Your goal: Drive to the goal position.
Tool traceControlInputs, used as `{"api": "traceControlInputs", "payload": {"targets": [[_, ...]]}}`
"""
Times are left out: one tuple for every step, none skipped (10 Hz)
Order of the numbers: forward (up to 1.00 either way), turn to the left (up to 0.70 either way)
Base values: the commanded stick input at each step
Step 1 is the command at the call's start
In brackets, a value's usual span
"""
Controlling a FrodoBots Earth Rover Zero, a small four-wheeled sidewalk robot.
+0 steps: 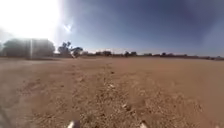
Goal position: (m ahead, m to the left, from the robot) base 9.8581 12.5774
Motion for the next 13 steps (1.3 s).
{"api": "traceControlInputs", "payload": {"targets": [[0.70,0.00],[0.70,0.00],[0.70,0.00],[0.70,0.00],[0.70,0.00],[0.70,0.00],[0.70,0.00],[0.70,0.00],[0.70,0.00],[0.70,0.00],[0.70,0.00],[0.70,0.00],[0.70,0.00]]}}
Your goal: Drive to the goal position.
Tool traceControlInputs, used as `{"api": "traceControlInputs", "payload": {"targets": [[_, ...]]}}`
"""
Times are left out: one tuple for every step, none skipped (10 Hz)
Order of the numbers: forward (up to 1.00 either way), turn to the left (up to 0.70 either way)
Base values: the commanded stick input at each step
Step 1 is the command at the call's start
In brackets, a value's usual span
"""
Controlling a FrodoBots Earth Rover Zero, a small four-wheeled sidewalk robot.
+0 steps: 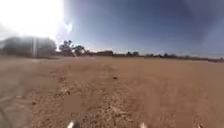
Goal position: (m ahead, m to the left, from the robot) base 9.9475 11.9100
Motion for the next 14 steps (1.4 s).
{"api": "traceControlInputs", "payload": {"targets": [[0.70,0.00],[0.70,0.00],[0.70,0.00],[0.70,0.00],[0.70,0.00],[0.70,0.00],[0.70,0.00],[0.70,0.00],[0.70,0.00],[0.70,0.00],[0.70,0.00],[0.70,0.00],[0.70,0.00],[0.70,0.00]]}}
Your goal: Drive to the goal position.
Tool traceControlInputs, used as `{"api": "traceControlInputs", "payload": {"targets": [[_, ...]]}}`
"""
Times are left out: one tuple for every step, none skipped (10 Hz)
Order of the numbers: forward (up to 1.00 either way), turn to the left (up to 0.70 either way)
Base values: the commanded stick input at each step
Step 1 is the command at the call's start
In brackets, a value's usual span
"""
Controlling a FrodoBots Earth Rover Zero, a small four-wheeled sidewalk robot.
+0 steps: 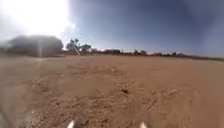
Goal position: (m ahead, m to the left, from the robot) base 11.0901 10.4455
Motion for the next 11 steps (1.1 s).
{"api": "traceControlInputs", "payload": {"targets": [[0.70,0.00],[0.70,0.00],[0.70,0.00],[0.70,0.00],[0.70,0.00],[0.70,0.00],[0.70,0.00],[0.70,0.00],[0.70,0.00],[0.70,0.00],[0.70,0.00]]}}
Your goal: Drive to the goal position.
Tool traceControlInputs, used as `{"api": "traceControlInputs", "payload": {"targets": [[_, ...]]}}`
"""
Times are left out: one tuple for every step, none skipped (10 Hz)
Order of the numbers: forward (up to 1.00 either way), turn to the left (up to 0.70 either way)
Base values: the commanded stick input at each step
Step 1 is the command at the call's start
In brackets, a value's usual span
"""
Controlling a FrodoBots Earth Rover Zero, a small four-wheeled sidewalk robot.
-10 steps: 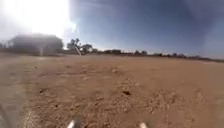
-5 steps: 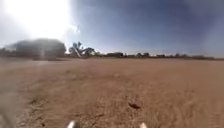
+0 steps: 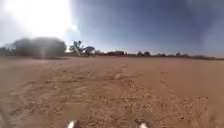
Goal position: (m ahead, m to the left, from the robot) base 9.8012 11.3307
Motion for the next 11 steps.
{"api": "traceControlInputs", "payload": {"targets": [[0.70,0.00],[0.70,0.00],[0.70,0.00],[0.70,0.00],[0.70,0.00],[0.70,0.00],[0.70,0.00],[0.70,0.00],[0.70,0.00],[0.70,0.00],[0.70,0.00]]}}
